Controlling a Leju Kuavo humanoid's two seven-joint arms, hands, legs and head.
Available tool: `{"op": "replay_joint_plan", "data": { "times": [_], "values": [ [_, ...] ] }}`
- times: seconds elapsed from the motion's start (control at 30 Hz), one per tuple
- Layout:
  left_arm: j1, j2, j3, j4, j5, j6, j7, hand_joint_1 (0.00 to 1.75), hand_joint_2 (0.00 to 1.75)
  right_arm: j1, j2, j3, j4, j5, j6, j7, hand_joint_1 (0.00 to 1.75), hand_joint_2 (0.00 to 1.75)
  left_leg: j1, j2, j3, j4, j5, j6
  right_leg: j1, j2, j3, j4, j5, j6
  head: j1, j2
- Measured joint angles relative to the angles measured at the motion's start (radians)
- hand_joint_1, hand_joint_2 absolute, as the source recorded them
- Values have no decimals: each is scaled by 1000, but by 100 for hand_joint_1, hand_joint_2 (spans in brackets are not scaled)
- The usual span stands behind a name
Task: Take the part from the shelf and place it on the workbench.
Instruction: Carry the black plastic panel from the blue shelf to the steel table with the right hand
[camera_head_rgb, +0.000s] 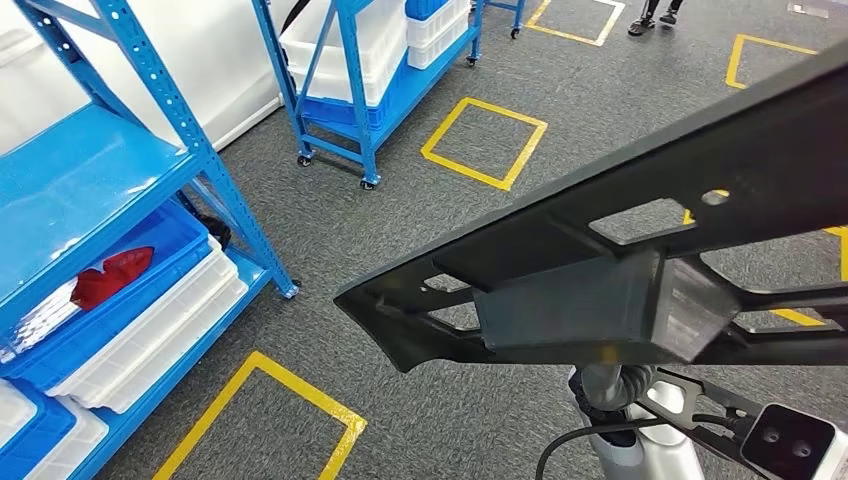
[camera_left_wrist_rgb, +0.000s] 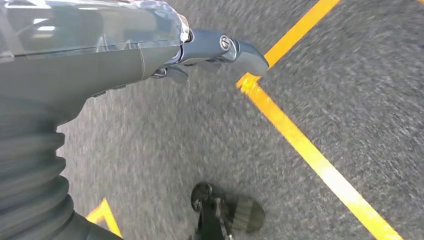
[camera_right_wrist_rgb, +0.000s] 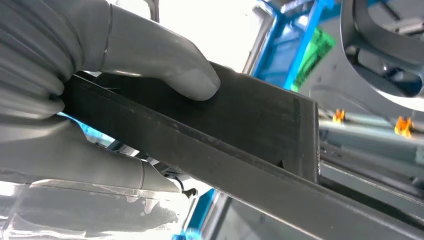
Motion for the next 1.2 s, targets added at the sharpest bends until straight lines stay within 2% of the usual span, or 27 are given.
{"op": "replay_joint_plan", "data": {
  "times": [0.03, 0.07, 0.1, 0.13, 0.17, 0.2, 0.27, 0.33, 0.4, 0.43, 0.47, 0.53, 0.6, 0.63, 0.67, 0.7, 0.77, 0.8, 0.83, 0.9, 0.93, 0.97, 1.03, 1.1, 1.13, 1.17, 1.2],
  "values": [
    [2, 2, 4, 0, 5, 7, 3, 0, 175, 2, 6, 0, 1, 0, 3, 0, 175, 175, 1, -20, -32, 70, -37, -2, 1, 11, -1, 0, 1, -3, 0, 0],
    [4, 4, 9, 0, 11, 12, 5, 0, 175, 6, 13, 0, 2, 2, 6, 0, 175, 175, 1, -29, -65, 142, -66, -3, 2, 22, -3, 0, 2, -5, 0, 0],
    [5, 6, 14, 0, 18, 14, 6, 0, 175, 11, 19, 0, 3, 4, 8, 0, 175, 175, 1, -33, -90, 191, -79, -3, 3, 35, -3, 0, 2, -6, 0, 0],
    [7, 8, 19, 0, 23, 13, 6, 0, 175, 15, 25, 0, 3, 7, 8, 0, 175, 175, 1, -34, -98, 205, -72, -3, 4, 47, -3, 1, 3, -6, 0, 0],
    [7, 9, 22, 0, 26, 10, 4, 0, 175, 18, 30, 0, 4, 9, 9, 0, 175, 175, 1, -37, -87, 176, -44, 0, 5, 59, -1, 1, 3, -6, 0, 0],
    [7, 11, 24, 0, 27, 5, 2, 0, 175, 20, 35, 0, 4, 12, 9, 0, 175, 175, 1, -44, -58, 111, -4, 3, 5, 71, 0, 2, 3, -5, 0, 0],
    [7, 15, 26, 0, 26, -8, -4, 0, 175, 20, 47, 0, 5, 18, 4, 0, 175, 175, 2, -81, 2, -28, 56, 11, 5, 93, 0, 5, 3, -1, 0, 0],
    [6, 22, 29, 0, 22, -22, -11, 0, 175, 20, 58, 0, 4, 27, -8, 0, 175, 175, 0, -103, 26, -87, 69, 19, 4, 113, -7, 6, 8, 11, 0, 0],
    [2, 28, 30, -1, 13, -33, -19, 0, 175, 21, 63, 0, 1, 35, -29, 0, 175, 175, 0, -87, 29, -94, 73, 28, 1, 129, -13, 5, 12, 25, 0, 0],
    [0, 30, 30, -1, 9, -39, -23, 0, 175, 21, 63, -1, -2, 37, -38, 0, 175, 175, 1, -76, 31, -99, 78, 35, 2, 119, -17, 12, 6, 30, 0, 0],
    [-2, 33, 30, -1, 6, -44, -27, 0, 175, 21, 63, -1, -6, 38, -45, 0, 175, 175, 3, -65, 32, -104, 82, 42, 4, 98, -29, 36, -10, 34, 0, 0],
    [-2, 37, 30, -1, 1, -52, -33, 0, 175, 21, 63, -1, -10, 40, -53, 0, 175, 175, 1, -41, 33, -109, 85, 51, 6, 43, -82, 147, -72, 39, 0, 0],
    [1, 41, 30, -1, -2, -60, -40, 0, 175, 24, 63, -1, -11, 42, -59, 0, 175, 175, -3, -14, 32, -108, 84, 53, 1, 20, -143, 276, -123, 44, 0, 0],
    [0, 43, 30, -1, -2, -64, -44, 0, 175, 26, 63, -1, -11, 44, -61, 0, 175, 175, -4, -2, 31, -108, 83, 52, -1, 16, -154, 300, -123, 45, 0, 0],
    [-1, 44, 30, -1, 0, -67, -48, 0, 175, 26, 63, -1, -11, 47, -63, 0, 175, 175, -4, 9, 32, -107, 82, 51, -2, 12, -143, 281, -105, 46, 0, 0],
    [-3, 44, 30, -1, 2, -70, -51, 0, 175, 26, 63, -1, -11, 50, -64, 0, 175, 175, -4, 19, 34, -106, 80, 49, -3, 3, -112, 224, -74, 45, 0, 0],
    [-7, 45, 30, -1, 6, -70, -54, 0, 175, 23, 64, 0, -11, 54, -65, 0, 175, 175, -8, 36, 38, -102, 73, 42, 2, -39, -33, 78, -23, 38, 0, 0],
    [-7, 45, 30, -1, 7, -71, -54, 0, 175, 21, 64, 1, -11, 55, -66, 0, 175, 175, -10, 44, 39, -99, 69, 37, 6, -54, -9, 31, -12, 32, 0, 0],
    [-8, 45, 30, -1, 7, -71, -55, 0, 175, 19, 64, 2, -10, 56, -67, 0, 175, 175, -13, 52, 39, -97, 66, 31, 9, -61, 0, 11, -11, 25, 0, 0],
    [-9, 45, 30, -1, 8, -74, -57, 0, 175, 17, 65, 5, -10, 61, -72, 0, 175, 175, -13, 68, 42, -97, 62, 21, 12, -40, -3, 8, -9, 13, 0, 0],
    [-11, 45, 30, -1, 10, -77, -59, 0, 175, 15, 65, 8, -10, 65, -75, 0, 175, 175, -11, 63, 42, -92, 56, 15, 11, -30, -2, 4, -6, 7, 0, 0],
    [-13, 45, 30, -1, 12, -80, -63, 0, 175, 12, 66, 12, -10, 67, -78, 0, 175, 175, -8, 46, 36, -73, 40, 10, 10, -20, -1, 1, -3, 1, 0, 0],
    [-13, 46, 31, -1, 16, -85, -68, 0, 175, 7, 69, 25, -9, 68, -83, 0, 175, 175, -3, -6, -7, 29, -21, 2, 7, -1, -1, -4, 1, -8, 0, 0],
    [-10, 48, 34, -1, 19, -88, -70, 0, 175, 5, 72, 36, -6, 66, -82, 0, 175, 175, -1, -31, -72, 166, -79, -1, 8, 23, -3, -3, 2, -11, 0, 0],
    [-9, 49, 36, -1, 21, -89, -70, 0, 175, 5, 73, 40, -4, 64, -82, 0, 175, 175, -1, -33, -91, 202, -83, -2, 9, 35, -3, -2, 3, -12, 0, 0],
    [-8, 49, 37, -1, 22, -90, -70, 0, 175, 5, 75, 43, -2, 62, -80, 0, 175, 175, -1, -35, -92, 197, -66, -1, 10, 48, -3, -1, 3, -12, 0, 0],
    [-8, 50, 38, -1, 24, -90, -68, 0, 175, 5, 79, 47, 0, 59, -78, 0, 175, 175, 0, -39, -74, 150, -31, 1, 10, 61, -1, 0, 3, -11, 0, 0]
  ]
}}
